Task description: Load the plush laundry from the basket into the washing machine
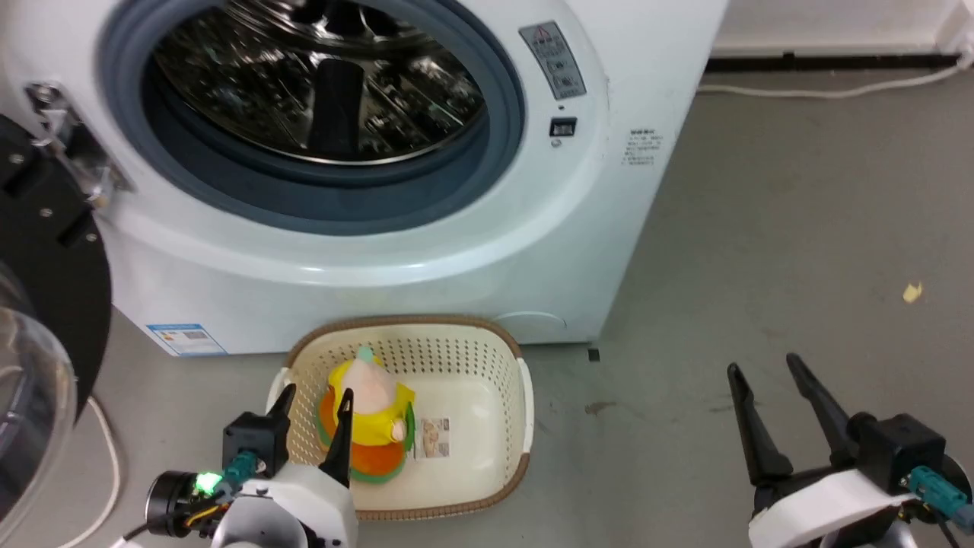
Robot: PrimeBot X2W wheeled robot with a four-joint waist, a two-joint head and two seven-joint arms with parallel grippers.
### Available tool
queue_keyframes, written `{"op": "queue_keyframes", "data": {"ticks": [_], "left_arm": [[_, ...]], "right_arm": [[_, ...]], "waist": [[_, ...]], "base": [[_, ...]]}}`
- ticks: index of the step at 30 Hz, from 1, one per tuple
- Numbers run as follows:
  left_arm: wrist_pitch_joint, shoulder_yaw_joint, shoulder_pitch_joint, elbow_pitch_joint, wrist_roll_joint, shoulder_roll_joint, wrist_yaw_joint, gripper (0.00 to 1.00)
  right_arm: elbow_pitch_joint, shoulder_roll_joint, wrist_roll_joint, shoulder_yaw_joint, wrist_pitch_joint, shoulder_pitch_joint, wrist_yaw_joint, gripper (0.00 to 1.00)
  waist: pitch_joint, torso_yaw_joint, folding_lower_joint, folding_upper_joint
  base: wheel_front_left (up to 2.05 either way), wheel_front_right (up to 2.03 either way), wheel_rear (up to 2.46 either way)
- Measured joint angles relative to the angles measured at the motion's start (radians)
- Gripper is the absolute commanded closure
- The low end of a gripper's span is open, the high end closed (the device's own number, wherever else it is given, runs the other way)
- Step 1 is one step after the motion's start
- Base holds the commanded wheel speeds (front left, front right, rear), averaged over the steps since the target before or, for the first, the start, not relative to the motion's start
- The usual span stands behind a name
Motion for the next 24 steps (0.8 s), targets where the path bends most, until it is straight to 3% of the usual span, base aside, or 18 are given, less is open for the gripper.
{"op": "queue_keyframes", "data": {"ticks": [24], "left_arm": [[0.045, -0.040, -0.161, 0.259, -0.090, 0.129, -0.026, 0.00]], "right_arm": [[-0.044, 0.000, 0.106, 0.051, -0.048, -0.034, 0.000, 0.00]], "waist": [[0.199, -0.116, 0.0000, 0.0000]], "base": [[0.00, 0.00, 0.00]]}}
